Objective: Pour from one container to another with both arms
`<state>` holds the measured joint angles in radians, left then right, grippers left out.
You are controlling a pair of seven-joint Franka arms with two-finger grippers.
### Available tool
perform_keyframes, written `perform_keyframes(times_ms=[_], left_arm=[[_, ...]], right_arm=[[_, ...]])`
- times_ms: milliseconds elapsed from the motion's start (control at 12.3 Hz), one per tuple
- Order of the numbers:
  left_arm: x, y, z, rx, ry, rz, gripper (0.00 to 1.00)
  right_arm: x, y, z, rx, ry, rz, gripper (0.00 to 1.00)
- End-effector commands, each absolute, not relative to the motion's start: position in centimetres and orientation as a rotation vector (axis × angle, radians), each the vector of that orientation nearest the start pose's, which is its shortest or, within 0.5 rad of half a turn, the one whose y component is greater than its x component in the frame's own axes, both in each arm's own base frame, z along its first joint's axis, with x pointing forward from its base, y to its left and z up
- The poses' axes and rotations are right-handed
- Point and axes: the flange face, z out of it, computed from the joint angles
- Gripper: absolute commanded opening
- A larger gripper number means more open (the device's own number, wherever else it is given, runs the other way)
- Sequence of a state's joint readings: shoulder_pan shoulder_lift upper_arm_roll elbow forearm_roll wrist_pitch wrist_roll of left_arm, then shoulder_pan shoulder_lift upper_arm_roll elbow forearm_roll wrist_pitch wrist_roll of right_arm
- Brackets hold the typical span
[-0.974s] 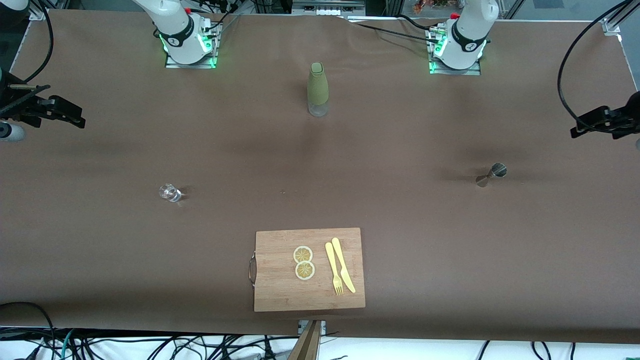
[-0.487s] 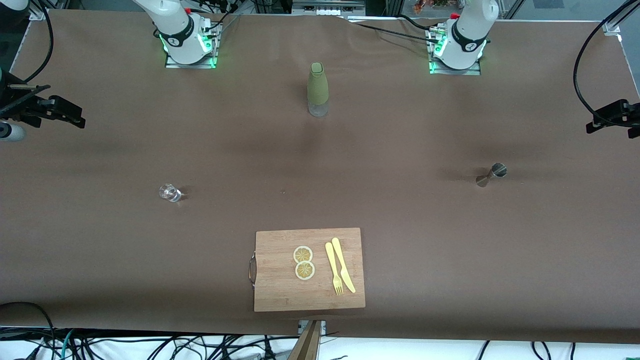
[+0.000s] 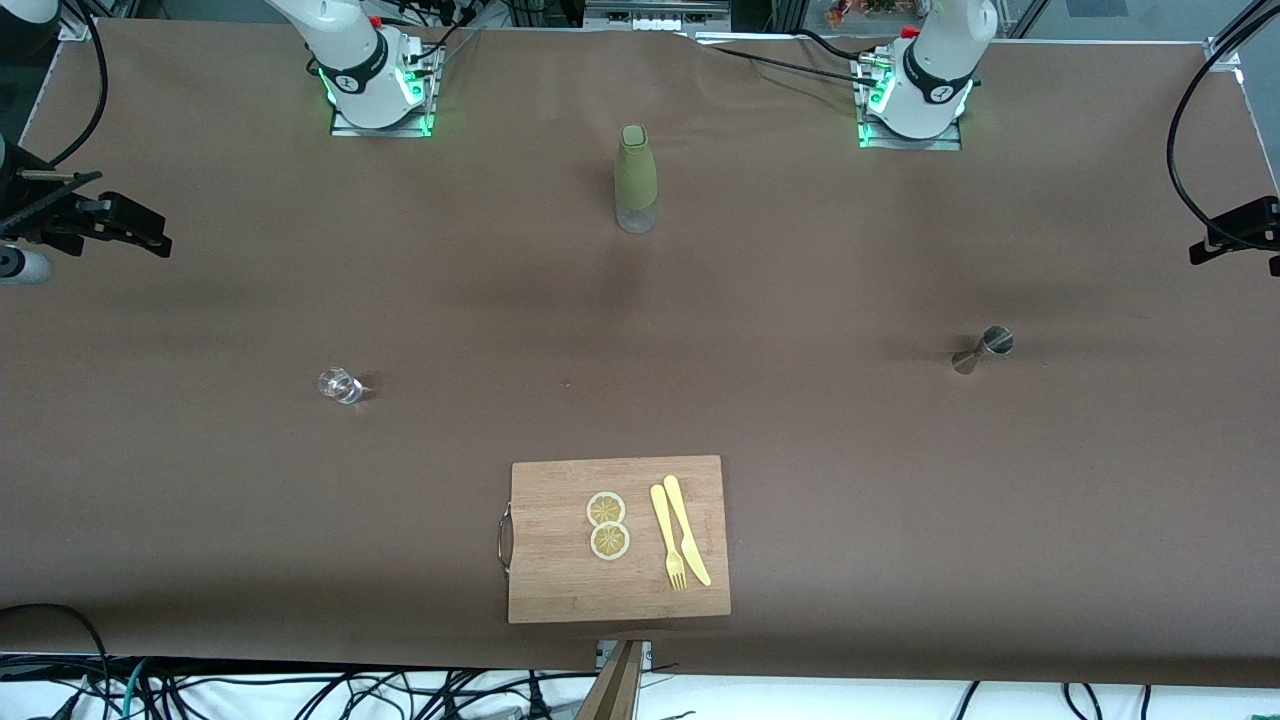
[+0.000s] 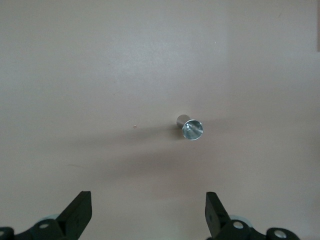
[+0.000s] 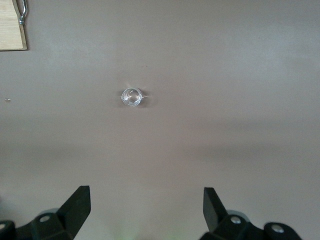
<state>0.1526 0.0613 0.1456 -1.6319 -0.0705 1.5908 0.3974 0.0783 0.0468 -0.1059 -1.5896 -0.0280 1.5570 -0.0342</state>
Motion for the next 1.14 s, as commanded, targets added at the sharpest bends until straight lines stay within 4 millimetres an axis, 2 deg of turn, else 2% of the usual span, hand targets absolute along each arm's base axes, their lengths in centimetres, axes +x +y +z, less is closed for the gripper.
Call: perform_keyframes(times_ms=[0,162,406,649,730,974,1055], left_arm=[[54.7,16.1,56.0,-3.269,0.230,0.109,1.00],[55.1,15.9,55.5,-3.321,0.300,0.080,1.00],[55.2,15.8,55.6,-3.386,0.378,0.011,1.00],[55.3,15.6,55.5,-3.387,0.435,0.000,1.00],[55.6,15.6,55.1,-3.410,0.535,-0.037,1.00],[56.5,18.8,51.6,-3.425,0.830,-0.150,1.00],[56.4,20.5,51.6,-3.396,0.911,-0.257,1.00]], right_arm=[[56.9,-1.8,58.3,-3.151,-0.008,0.140,1.00],[57.5,-1.7,57.1,-3.150,-0.053,0.177,1.00],[58.3,-2.4,54.8,-3.111,-0.394,0.244,1.00],[58.9,-5.0,52.9,-3.041,-0.617,0.283,1.00],[59.2,-5.7,52.2,-3.008,-0.714,0.296,1.00],[59.9,-6.3,49.6,-2.878,-0.879,0.307,1.00],[60.1,-7.1,48.7,-2.840,-0.882,0.305,1.00]])
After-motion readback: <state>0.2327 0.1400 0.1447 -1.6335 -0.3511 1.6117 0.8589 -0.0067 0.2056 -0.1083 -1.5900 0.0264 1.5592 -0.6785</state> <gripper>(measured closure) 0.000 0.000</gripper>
